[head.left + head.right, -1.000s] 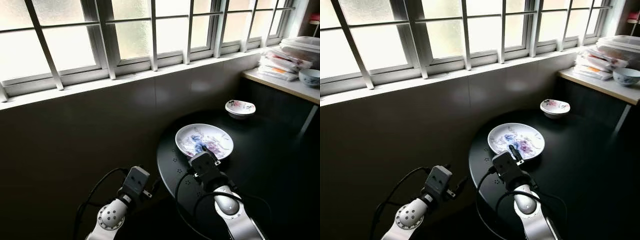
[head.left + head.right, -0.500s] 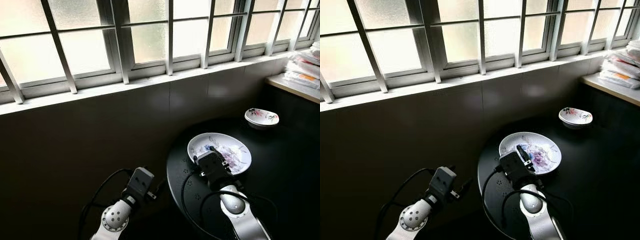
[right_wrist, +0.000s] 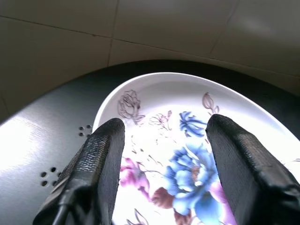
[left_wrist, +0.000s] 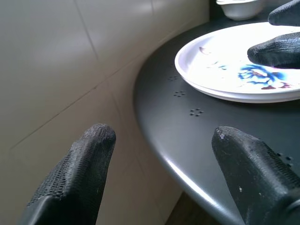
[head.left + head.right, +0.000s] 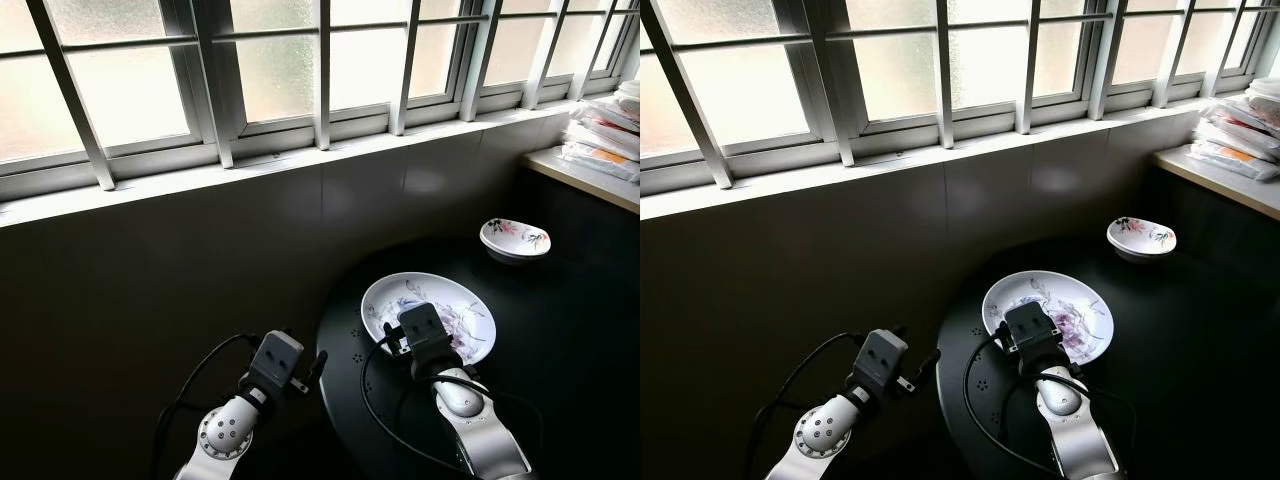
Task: Kitchen organization
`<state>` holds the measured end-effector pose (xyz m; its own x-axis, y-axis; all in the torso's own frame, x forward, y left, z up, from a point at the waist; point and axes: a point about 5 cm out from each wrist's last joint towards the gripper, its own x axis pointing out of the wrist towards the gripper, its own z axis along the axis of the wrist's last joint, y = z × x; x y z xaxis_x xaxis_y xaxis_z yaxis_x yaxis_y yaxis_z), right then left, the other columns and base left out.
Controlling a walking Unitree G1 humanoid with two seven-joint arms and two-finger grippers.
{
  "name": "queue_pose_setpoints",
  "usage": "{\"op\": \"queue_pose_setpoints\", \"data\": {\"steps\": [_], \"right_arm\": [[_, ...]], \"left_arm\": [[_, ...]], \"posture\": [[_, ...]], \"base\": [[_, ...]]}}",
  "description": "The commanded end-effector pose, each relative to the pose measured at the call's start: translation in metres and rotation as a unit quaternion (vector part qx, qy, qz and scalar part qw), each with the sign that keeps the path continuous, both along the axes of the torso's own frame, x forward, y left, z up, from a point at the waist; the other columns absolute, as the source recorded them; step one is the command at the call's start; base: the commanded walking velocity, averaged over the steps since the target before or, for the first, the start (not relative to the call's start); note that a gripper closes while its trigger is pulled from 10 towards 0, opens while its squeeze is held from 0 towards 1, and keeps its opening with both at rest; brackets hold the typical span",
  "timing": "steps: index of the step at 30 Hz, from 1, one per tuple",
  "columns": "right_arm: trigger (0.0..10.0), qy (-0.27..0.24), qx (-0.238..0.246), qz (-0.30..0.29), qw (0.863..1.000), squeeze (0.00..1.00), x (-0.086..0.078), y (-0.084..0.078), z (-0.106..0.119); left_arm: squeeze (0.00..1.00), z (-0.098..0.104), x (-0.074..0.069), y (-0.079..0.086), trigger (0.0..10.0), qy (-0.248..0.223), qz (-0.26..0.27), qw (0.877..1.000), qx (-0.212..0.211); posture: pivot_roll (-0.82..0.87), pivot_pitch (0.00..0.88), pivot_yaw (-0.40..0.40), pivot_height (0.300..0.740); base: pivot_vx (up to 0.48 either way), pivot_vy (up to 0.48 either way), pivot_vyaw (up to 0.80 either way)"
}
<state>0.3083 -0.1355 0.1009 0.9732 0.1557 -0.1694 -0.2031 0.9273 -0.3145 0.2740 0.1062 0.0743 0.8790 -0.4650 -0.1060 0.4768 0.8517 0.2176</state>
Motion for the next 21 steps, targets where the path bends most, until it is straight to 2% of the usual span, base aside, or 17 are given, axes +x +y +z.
{"op": "queue_pose_setpoints", "data": {"steps": [1, 9, 12, 21], "right_arm": [[10.0, 0.022, 0.017, 0.009, 1.000, 0.00, 0.003, 0.000, -0.002], [10.0, 0.013, 0.013, 0.042, 0.999, 0.00, 0.009, 0.000, 0.005], [10.0, 0.046, 0.028, 0.057, 0.997, 0.00, 0.009, 0.000, -0.001], [10.0, 0.110, -0.005, 0.076, 0.991, 0.00, 0.011, -0.014, -0.015]], "left_arm": [[0.00, -0.001, 0.000, 0.002, 10.0, 0.002, 0.000, 1.000, 0.001], [0.00, 0.000, 0.001, 0.001, 10.0, 0.001, 0.001, 1.000, 0.000], [0.00, 0.000, 0.001, 0.001, 10.0, 0.001, 0.000, 1.000, -0.001], [0.00, 0.000, 0.002, 0.000, 10.0, 0.001, -0.001, 1.000, -0.002]], "posture": [[-0.03, 0.000, 0.013, 0.740], [-0.03, 0.000, 0.010, 0.740], [-0.03, 0.000, 0.008, 0.740], [-0.03, 0.000, 0.005, 0.740]], "base": [[0.000, 0.000, 0.00], [0.000, 0.000, 0.00], [0.000, 0.000, 0.00], [0.000, 0.000, 0.00]]}}
